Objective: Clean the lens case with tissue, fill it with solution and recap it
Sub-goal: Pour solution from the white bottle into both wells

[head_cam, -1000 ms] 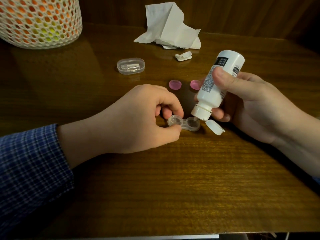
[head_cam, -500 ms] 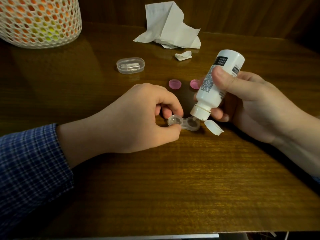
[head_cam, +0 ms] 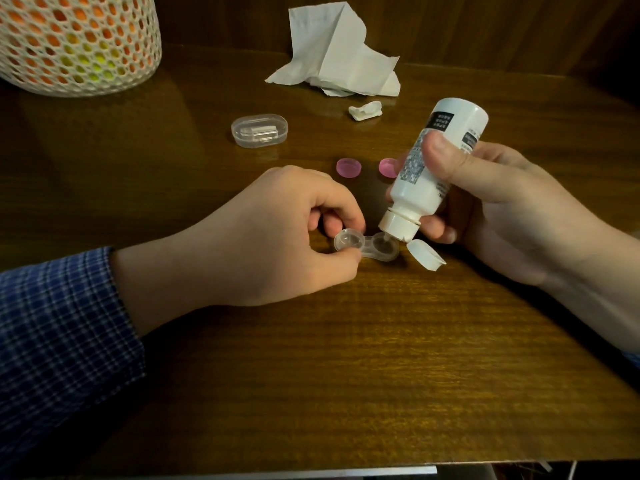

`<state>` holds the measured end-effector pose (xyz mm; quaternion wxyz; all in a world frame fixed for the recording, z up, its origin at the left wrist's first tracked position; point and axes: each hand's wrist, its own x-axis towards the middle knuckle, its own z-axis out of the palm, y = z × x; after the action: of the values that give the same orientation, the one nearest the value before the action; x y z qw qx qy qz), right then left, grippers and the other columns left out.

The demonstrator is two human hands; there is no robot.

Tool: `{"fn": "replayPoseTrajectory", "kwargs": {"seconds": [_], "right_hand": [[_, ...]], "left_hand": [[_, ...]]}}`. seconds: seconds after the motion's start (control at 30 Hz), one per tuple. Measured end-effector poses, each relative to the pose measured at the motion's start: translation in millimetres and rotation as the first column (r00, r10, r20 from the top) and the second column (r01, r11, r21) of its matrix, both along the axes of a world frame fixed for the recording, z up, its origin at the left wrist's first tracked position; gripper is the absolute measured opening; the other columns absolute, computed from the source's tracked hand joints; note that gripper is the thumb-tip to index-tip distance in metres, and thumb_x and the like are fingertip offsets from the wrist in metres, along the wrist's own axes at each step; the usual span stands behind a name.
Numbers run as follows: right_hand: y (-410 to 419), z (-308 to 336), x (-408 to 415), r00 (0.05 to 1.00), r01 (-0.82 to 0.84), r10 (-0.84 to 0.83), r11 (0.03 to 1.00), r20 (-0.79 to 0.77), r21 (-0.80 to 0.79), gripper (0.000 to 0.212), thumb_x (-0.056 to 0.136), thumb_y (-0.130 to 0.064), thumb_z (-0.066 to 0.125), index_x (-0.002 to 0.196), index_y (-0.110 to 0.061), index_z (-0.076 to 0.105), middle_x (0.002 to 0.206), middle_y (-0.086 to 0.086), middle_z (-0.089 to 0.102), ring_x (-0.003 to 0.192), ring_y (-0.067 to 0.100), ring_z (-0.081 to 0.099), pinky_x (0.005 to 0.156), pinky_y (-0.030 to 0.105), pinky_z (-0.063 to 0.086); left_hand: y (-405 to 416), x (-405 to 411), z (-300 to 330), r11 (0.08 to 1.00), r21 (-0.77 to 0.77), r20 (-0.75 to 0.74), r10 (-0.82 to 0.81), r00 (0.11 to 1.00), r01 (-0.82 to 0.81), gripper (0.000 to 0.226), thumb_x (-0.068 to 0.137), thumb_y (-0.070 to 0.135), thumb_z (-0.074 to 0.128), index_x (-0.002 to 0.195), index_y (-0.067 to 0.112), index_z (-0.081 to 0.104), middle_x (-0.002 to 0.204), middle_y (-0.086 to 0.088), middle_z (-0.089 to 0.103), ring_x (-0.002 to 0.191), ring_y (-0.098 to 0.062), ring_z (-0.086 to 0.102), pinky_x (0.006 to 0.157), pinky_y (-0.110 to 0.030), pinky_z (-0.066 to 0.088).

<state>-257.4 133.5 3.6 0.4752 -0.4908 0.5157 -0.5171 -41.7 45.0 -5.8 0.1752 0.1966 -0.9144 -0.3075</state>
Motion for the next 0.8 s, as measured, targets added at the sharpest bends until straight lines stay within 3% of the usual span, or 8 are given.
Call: {"fn": "replayPoseTrajectory", "kwargs": {"seconds": [0.1,0.2,0.27,0.37,0.43,0.53,0.67,0.8], "right_hand": [[-0.7,0.8,0.0,1.0,-0.002,0.002,1.0,0.014,0.007,0.046,0.096,-0.038,0.057,0.117,0.002,0.061,0.085,0.016,0.062,0.053,0.011,0.051,0.046,0.02,0.038],[-3.5,1.9,-1.0,0.997,0.039,-0.043,0.998,0.064,0.056,0.057,0.095,-0.046,0.057,0.114,0.007,0.06,0.069,0.001,0.064,0.052,0.008,0.052,0.047,0.019,0.04],[-5.8,4.2,-1.9,0.981,0.093,-0.108,0.99,0.16,0.103,0.046,0.093,-0.049,0.059,0.105,-0.004,0.061,0.07,0.0,0.067,0.055,0.008,0.053,0.051,0.02,0.044],[-8.3,9.5,-7.0,0.911,0.16,-0.217,0.97,0.351,0.185,0.047,0.087,-0.046,0.067,0.116,-0.013,0.053,0.074,0.003,0.074,0.067,0.014,0.069,0.056,0.022,0.05],[-9.1,11.1,-8.6,0.887,0.16,-0.233,0.965,0.398,0.209,0.052,0.084,-0.046,0.069,0.12,-0.015,0.051,0.075,0.004,0.075,0.068,0.016,0.073,0.055,0.021,0.05],[-7.7,8.0,-3.7,0.953,0.148,-0.186,0.974,0.239,0.169,0.05,0.086,-0.05,0.067,0.113,-0.009,0.057,0.071,0.001,0.07,0.06,0.01,0.059,0.061,0.024,0.044],[-4.3,1.2,3.3,0.995,0.086,-0.089,0.995,0.052,0.057,0.069,0.094,-0.046,0.061,0.124,0.015,0.054,0.067,0.0,0.064,0.051,0.008,0.051,0.044,0.018,0.039],[-3.9,-0.5,5.3,0.995,0.101,-0.101,0.995,0.026,0.018,0.046,0.094,-0.04,0.061,0.115,0.001,0.06,0.092,0.019,0.064,0.052,0.01,0.052,0.043,0.019,0.038]], "left_hand": [[-0.3,-0.1,-0.1,1.0,-0.004,0.006,-0.002,1.0,0.002,0.025,0.078,0.036,0.07,0.102,0.032,0.075,0.081,0.011,0.064,0.079,-0.015,0.06,0.064,-0.031,0.05],[-0.4,-0.2,-0.2,1.0,-0.005,0.002,-0.003,1.0,0.003,0.023,0.078,0.036,0.07,0.1,0.033,0.075,0.081,0.011,0.064,0.08,-0.015,0.06,0.063,-0.033,0.05],[-0.1,-0.4,0.0,1.0,0.005,-0.004,0.002,1.0,-0.002,0.022,0.078,0.036,0.07,0.099,0.034,0.075,0.081,0.01,0.064,0.079,-0.016,0.06,0.063,-0.035,0.05],[0.2,-0.6,0.5,1.0,0.014,-0.006,0.007,1.0,-0.007,0.023,0.078,0.039,0.069,0.099,0.033,0.076,0.081,0.01,0.064,0.078,-0.017,0.06,0.061,-0.035,0.049],[0.7,-0.5,0.7,1.0,0.015,-0.005,0.007,1.0,-0.007,0.024,0.078,0.04,0.068,0.099,0.033,0.076,0.081,0.01,0.064,0.078,-0.017,0.06,0.061,-0.035,0.049],[0.9,-0.5,0.8,1.0,0.021,0.002,0.011,1.0,-0.011,0.024,0.077,0.041,0.069,0.099,0.035,0.075,0.081,0.012,0.064,0.079,-0.017,0.06,0.061,-0.034,0.05],[0.3,-0.8,0.5,1.0,0.005,0.008,0.005,1.0,-0.005,0.025,0.077,0.041,0.069,0.1,0.035,0.074,0.081,0.012,0.063,0.079,-0.016,0.059,0.063,-0.034,0.05],[-0.2,-0.5,-0.6,1.0,-0.001,0.002,0.006,1.0,-0.006,0.024,0.078,0.037,0.071,0.101,0.033,0.075,0.081,0.011,0.063,0.08,-0.016,0.06,0.065,-0.032,0.049]]}}
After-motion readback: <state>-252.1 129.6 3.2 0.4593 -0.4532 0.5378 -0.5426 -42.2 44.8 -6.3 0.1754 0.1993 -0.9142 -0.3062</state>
